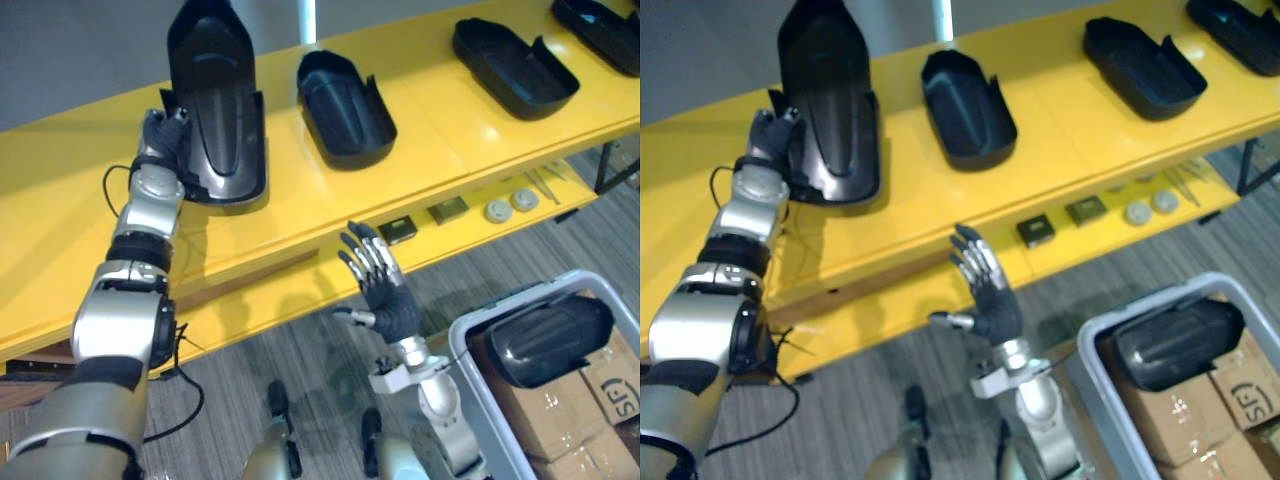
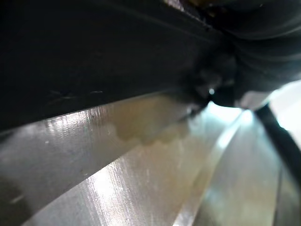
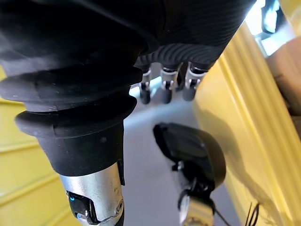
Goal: Walk over and take plastic housings, then place them on the shelf
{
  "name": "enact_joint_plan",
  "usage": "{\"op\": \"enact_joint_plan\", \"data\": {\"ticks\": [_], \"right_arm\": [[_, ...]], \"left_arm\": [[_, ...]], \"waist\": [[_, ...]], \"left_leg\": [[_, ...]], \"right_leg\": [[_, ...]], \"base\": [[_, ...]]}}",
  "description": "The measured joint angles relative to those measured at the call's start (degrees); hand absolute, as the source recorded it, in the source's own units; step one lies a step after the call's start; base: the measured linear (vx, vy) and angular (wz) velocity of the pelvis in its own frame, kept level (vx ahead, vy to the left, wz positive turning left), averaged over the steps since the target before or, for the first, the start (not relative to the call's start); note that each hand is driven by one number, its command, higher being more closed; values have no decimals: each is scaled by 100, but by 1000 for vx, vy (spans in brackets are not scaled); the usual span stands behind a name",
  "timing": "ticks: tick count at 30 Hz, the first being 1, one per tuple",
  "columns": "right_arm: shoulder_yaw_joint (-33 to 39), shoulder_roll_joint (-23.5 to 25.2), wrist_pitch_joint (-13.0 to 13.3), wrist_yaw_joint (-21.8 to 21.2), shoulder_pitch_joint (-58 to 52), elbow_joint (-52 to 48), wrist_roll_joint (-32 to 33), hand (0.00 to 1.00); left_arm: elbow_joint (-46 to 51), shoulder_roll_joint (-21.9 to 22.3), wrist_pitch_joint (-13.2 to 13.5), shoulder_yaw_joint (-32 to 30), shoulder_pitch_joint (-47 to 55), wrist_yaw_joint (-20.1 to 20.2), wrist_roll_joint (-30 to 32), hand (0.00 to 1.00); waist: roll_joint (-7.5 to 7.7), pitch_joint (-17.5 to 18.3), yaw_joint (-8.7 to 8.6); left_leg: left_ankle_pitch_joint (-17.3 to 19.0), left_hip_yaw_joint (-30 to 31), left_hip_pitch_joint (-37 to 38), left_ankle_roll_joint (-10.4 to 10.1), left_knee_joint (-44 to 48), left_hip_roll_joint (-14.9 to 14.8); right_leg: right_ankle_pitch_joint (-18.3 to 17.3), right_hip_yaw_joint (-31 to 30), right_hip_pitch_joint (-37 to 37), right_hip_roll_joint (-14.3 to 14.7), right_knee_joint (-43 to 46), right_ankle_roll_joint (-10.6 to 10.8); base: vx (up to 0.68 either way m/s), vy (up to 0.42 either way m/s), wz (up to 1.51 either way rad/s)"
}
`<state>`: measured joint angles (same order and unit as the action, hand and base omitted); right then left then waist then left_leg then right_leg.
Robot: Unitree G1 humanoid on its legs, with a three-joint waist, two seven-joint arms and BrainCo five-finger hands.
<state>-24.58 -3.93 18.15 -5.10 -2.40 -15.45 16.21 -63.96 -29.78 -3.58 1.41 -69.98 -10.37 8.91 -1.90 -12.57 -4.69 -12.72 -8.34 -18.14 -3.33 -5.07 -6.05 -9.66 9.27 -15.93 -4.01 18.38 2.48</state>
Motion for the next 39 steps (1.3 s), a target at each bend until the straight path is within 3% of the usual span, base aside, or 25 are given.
{"op": "enact_joint_plan", "data": {"ticks": [7, 15, 26, 27, 39], "right_arm": [[-646, -1, -12, -135, 699, 32, 384, 0], [-724, 1, -52, -133, 957, 37, 385, 0], [-942, -1, -62, -127, 1014, 100, 387, 0], [-943, -1, -62, -127, 1014, 107, 387, 0], [-950, 0, -64, -113, 1048, 337, 387, 0]], "left_arm": [[-85, 2, -33, 8, -298, -6, 13, 100], [-154, -3, -125, -66, -455, -85, 21, 100], [-166, -4, -233, -302, -707, -134, 18, 100], [-166, -4, -233, -302, -725, -132, 17, 0], [-223, -4, -226, -291, -757, -120, 5, 0]], "waist": [[120, -195, 20], [270, -296, 138], [280, -517, 233], [280, -517, 233], [283, -519, 220]], "left_leg": [[-94, 219, -151, 10, 1, 111], [-122, 471, -196, -12, 1, 150], [-127, 478, -275, -20, 1, 154], [-132, 475, -301, -24, 2, 155], [-141, 445, -281, -26, -1, 130]], "right_leg": [[-193, 137, -227, -107, 414, 27], [-313, 155, -226, -125, 603, -19], [-352, 147, -288, -138, 617, 1], [-352, 144, -316, -137, 619, 1], [-351, 29, -316, -105, 581, 1]], "base": [[-18, -22, 16], [20, -34, 17], [1, -12, 1], [17, -31, -1], [2, -25, -2]]}}
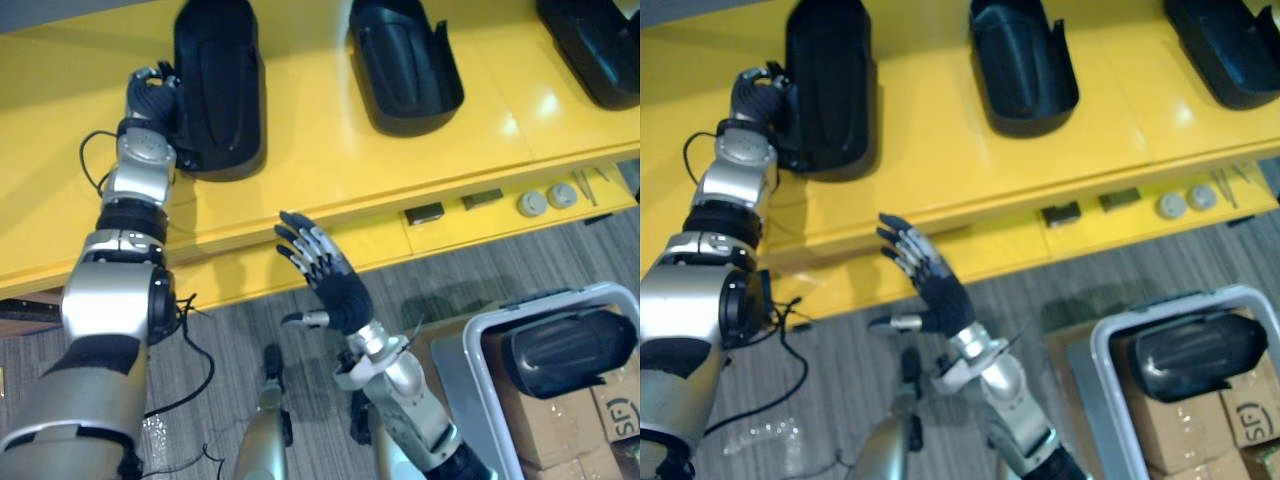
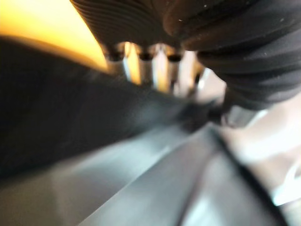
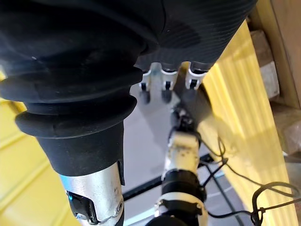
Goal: Walk over and take plastic housings, then place them on the shelf
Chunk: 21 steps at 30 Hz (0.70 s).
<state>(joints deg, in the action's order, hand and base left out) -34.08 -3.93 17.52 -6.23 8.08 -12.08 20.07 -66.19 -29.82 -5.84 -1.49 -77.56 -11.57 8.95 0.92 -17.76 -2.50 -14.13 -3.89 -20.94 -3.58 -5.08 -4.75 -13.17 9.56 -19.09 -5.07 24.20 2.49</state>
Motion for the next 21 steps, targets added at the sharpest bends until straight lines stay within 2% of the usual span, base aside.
{"op": "enact_joint_plan", "data": {"ticks": [12, 15, 17, 19, 21], "right_arm": [[-2, 3, -10, 1, 14, 230, -9, 0], [-86, 3, -12, 17, 108, 369, -33, 0], [-134, 2, -12, 48, 161, 394, -94, 0], [-141, -3, -7, 143, 217, 394, -184, 0], [-140, -23, -4, 153, 245, 394, -234, 0]], "left_arm": [[-6, 74, -5, -1, 6, -78, -239, 0], [50, 240, -4, -7, 13, -344, -367, 0], [102, 394, 0, -22, 13, -628, -514, 0], [248, 569, 4, -134, 14, -1081, -691, 0], [571, 603, 6, -189, 49, -1323, -697, 0]], "waist": [[1, 0, -1], [4, 2, -15], [4, 3, -12], [5, 3, -15], [6, 4, -30]], "left_leg": [[-6, 1, 62, 2, 3, 7], [-5, 4, 98, 2, 2, 22], [-5, 8, 102, 2, 1, 30], [-5, 5, 106, 3, 0, 30], [-6, 1, 128, 4, 0, 27]], "right_leg": [[13, 1, 92, -24, -72, 21], [16, 1, 132, -30, -86, 26], [18, 2, 141, -29, -86, 30], [25, 1, 142, -31, -86, 39], [29, 0, 163, -37, -87, 43]], "base": [[2, -5, 0], [0, 0, 0], [0, 0, 0], [0, 0, 0], [0, 0, 0]]}}
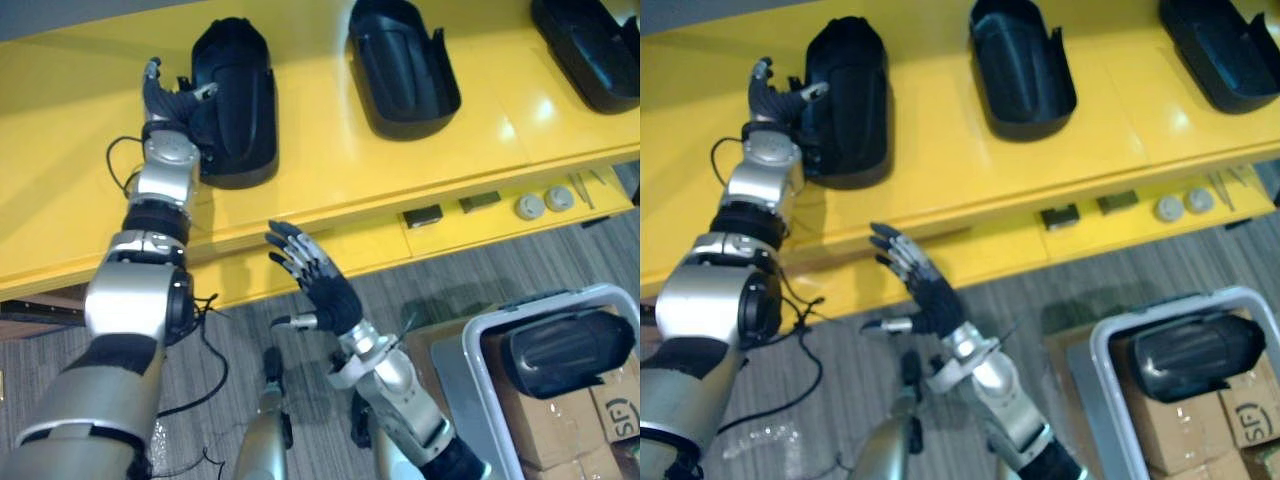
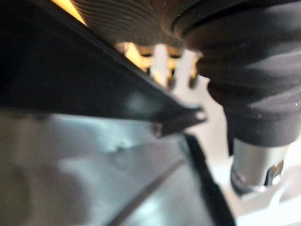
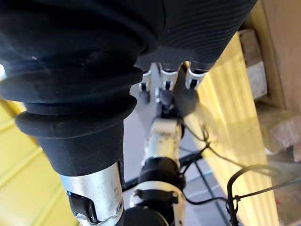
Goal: Walk over and take plastic housings, then place them on the shelf
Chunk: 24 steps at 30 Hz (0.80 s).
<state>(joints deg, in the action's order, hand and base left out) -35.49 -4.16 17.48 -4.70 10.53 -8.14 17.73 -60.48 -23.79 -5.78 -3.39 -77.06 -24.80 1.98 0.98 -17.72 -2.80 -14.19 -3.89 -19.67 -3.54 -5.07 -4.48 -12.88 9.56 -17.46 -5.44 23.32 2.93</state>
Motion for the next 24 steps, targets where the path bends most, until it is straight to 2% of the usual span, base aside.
{"op": "enact_joint_plan", "data": {"ticks": [4, 8, 11, 13, 15, 17, 19, 21, 22, 23, 24], "right_arm": [[2, -87, 11, -3, 2, 0, -62, 0], [17, -156, 16, -13, 0, 1, -67, 0], [180, -211, 17, -15, -27, 4, -84, 0], [322, -224, 17, -21, -41, 8, -172, 0], [435, -211, 19, -24, -80, 8, -171, 0], [532, -214, 20, -24, -156, 8, -170, 0], [630, -209, 20, -24, -386, 15, -173, 0], [688, -192, 20, -19, -478, 36, -177, 0], [794, -123, 35, -14, -463, 130, -283, 0], [835, -85, 56, -11, -431, 207, -297, 100], [904, -21, 78, 29, -384, 342, -358, 100]], "left_arm": [[957, -52, 130, -38, 207, -452, -134, 0], [2350, -399, 395, -176, 783, -849, -89, 0], [3057, -632, 446, -597, 1307, -1065, 98, 0], [3502, -859, 431, -1242, 2058, -1226, 371, 0], [3992, -862, 412, -1721, 2602, -1308, 383, 0], [4883, -786, 406, -2177, 3499, -1393, 616, 0], [5963, -261, 449, -2624, 4807, -1477, 995, 0], [6427, 207, 502, -2763, 5510, -1478, 1053, 0], [6972, 1015, 680, -2895, 6514, -1474, 1120, 0], [7112, 1322, 705, -2935, 6809, -1475, 1187, 0], [7253, 1743, 755, -2946, 7222, -1475, 1208, 0]], "waist": [[3, 4, 7], [-10, 50, 42], [-13, 55, 42], [-6, 67, 61], [6, 82, 103], [-8, 162, 169], [-62, 544, 258], [-126, 767, 273], [-228, 945, 359], [-273, 976, 382], [-344, 1021, 421]], "left_leg": [[30, -14, 201, 11, -2, -3], [149, -139, 259, 9, -4, -63], [129, -152, 265, 27, -1, -33], [123, -147, 316, 28, 28, 14], [119, -144, 344, 26, 30, 32], [115, -128, 345, 21, 30, 41], [115, -61, 275, 21, 29, 65], [115, 57, 253, 21, 29, 94], [116, 101, 281, 20, 27, 107], [116, 131, 292, 21, 26, 103], [116, 190, 290, 20, 18, 95]], "right_leg": [[6, 0, 246, -5, -108, 10], [124, -49, 373, 49, -365, 46], [179, -89, 430, 37, -499, 88], [192, -61, 548, 35, -617, 103], [191, -38, 604, 48, -670, 103], [197, -5, 666, 59, -771, 95], [235, 91, 737, 65, -959, 88], [254, 161, 805, 62, -1053, 90], [290, 200, 906, 63, -1155, 88], [306, 224, 945, 64, -1195, 82], [315, 284, 975, 72, -1211, 82]], "base": [[2, -6, -1], [-5, -9, -13], [37, 9, -4], [72, -15, 8], [54, -39, 8], [41, -42, 6], [67, -48, 19], [66, -31, 27], [36, -18, 18], [-17, -4, 18], [-49, 6, 17]]}}
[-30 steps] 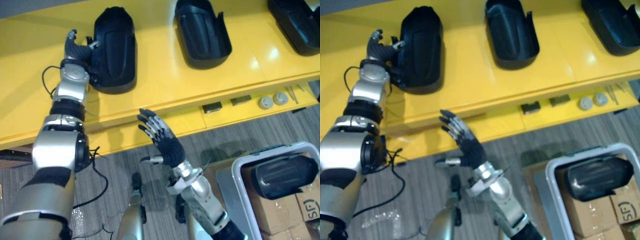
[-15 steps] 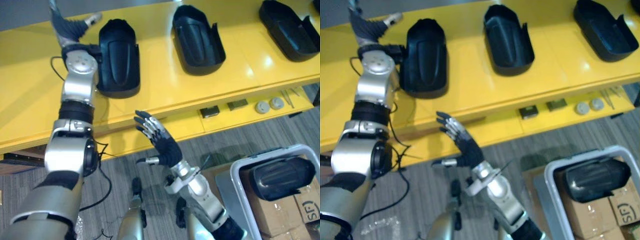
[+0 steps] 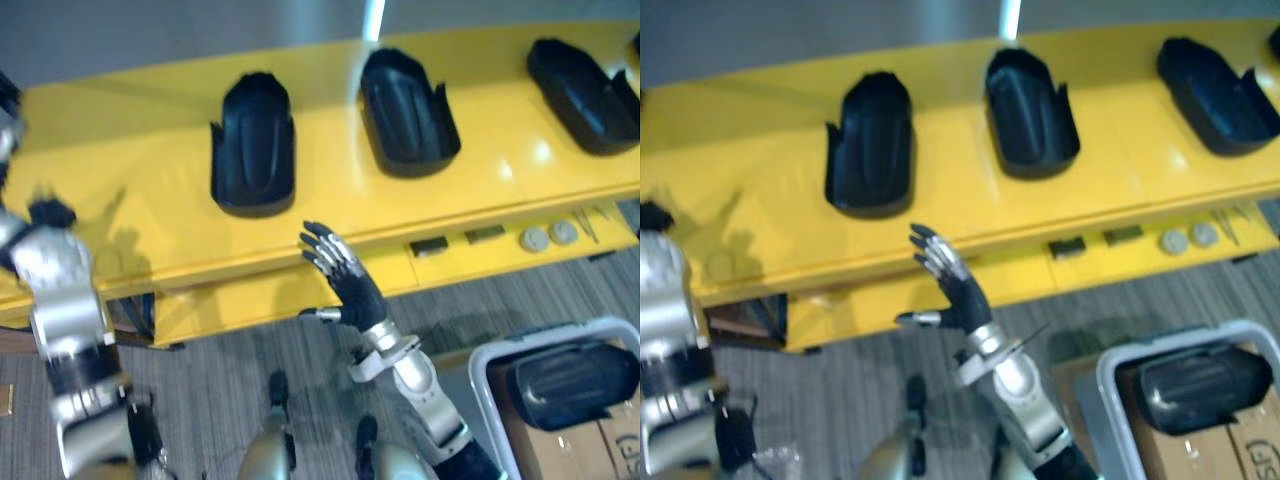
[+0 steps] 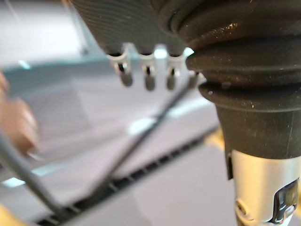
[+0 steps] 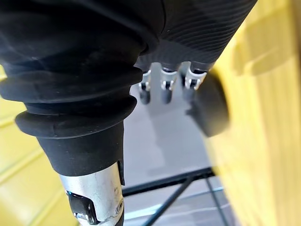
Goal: Walk over and take plastic housings, then place them on the shelf
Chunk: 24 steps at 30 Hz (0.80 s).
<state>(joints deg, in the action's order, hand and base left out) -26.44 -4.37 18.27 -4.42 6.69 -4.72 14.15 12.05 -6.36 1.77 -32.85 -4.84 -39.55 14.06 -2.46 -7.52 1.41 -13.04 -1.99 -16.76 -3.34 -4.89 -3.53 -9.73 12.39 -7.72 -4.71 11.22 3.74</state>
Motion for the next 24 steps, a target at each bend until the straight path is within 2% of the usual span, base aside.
{"op": "enact_joint_plan", "data": {"ticks": [2, 4, 5, 6, 7, 8, 9, 10, 12, 15, 19, 22, 24], "right_arm": [[57, 53, 10, 219, 220, 418, -310, 100], [115, 71, 9, 363, 374, 582, -532, 100], [179, 74, 9, 492, 470, 611, -721, 100], [276, 96, 17, 625, 539, 657, -890, 100], [321, 110, 31, 690, 571, 702, -964, 100], [377, 130, 34, 812, 635, 742, -1103, 100], [392, 144, 50, 925, 648, 762, -1209, 100], [401, 148, 51, 985, 663, 773, -1278, 100], [426, 135, 40, 1075, 690, 838, -1297, 100], [444, 92, 41, 1090, 799, 923, -1295, 100], [439, -47, 39, 1092, 1087, 1248, -1293, 100], [434, -100, 39, 1093, 1578, 1289, -1279, 100], [421, -107, 38, 1101, 1908, 1329, -1278, 100]], "left_arm": [[81, 826, 171, 38, 906, -33, -15, 0], [79, 1125, 278, 152, 1364, -82, -25, 0], [-6, 1109, 367, 341, 1615, -135, -29, 0], [-171, 1087, 474, 452, 1706, -168, -24, 0], [-295, 1085, 544, 473, 1725, -194, -24, 0], [-530, 1081, 617, 479, 1792, -239, -18, 0], [-822, 1067, 660, 424, 1897, -261, -11, 0], [-1076, 1075, 671, 382, 1885, -283, -19, 0], [-1813, 1086, 655, 373, 1881, -283, -75, 0], [-3082, 1046, 543, 543, 1915, -231, -293, 0], [-4578, 887, 490, 1095, 1812, 305, -417, 0], [-5169, 847, 413, 1413, 1471, 771, -770, 0], [-5188, 760, 416, 1656, 1250, 927, -923, 0]], "waist": [[-98, 56, 120], [-121, 53, 143], [-127, 49, 194], [-21, 91, 209], [59, 111, 249], [66, 116, 315], [-33, 163, 324], [-26, 155, 327], [8, 141, 402], [11, 140, 418], [-2, 62, 416], [-49, -397, 412], [-78, -573, 414]], "left_leg": [[34, 57, 1, -29, -23, -59], [86, 169, -29, -76, -23, -79], [156, 174, -60, -162, -23, -103], [308, 88, -128, -260, 13, -47], [312, -34, -133, -161, 70, 17], [293, -63, -90, -76, 425, 97], [285, 5, 57, -7, 105, 97], [187, 23, 65, 61, -15, 117], [175, 18, 69, 77, 7, 173], [172, 67, 82, 81, 6, 223], [181, 129, 84, 62, -13, 160], [158, 114, 39, 25, 10, 44], [156, 9, -148, 20, 11, -19]], "right_leg": [[5, 76, 46, 74, -8, -15], [-16, 210, 100, 117, -54, -45], [-14, 347, 156, 138, -112, -71], [51, 514, 191, 7, -288, -107], [83, 521, 179, -58, -346, -117], [133, 502, 235, -102, -401, -49], [145, 520, 231, -45, -382, -20], [177, 519, 222, -88, -391, 11], [248, 502, 212, -122, -384, 82], [247, 495, 236, -154, -366, 84], [209, 491, 195, -121, -236, 34], [52, 422, -63, -70, 106, -68], [-15, 349, -411, -60, 374, -95]], "base": [[-112, -4, 17], [-129, -13, 32], [-163, -18, 65], [-126, 8, 55], [-75, 10, 42], [27, 20, 23], [67, 6, 25], [68, 30, 15], [40, 40, 3], [27, 12, 6], [-35, -15, 2], [-133, -48, -12], [-147, -51, -18]]}}
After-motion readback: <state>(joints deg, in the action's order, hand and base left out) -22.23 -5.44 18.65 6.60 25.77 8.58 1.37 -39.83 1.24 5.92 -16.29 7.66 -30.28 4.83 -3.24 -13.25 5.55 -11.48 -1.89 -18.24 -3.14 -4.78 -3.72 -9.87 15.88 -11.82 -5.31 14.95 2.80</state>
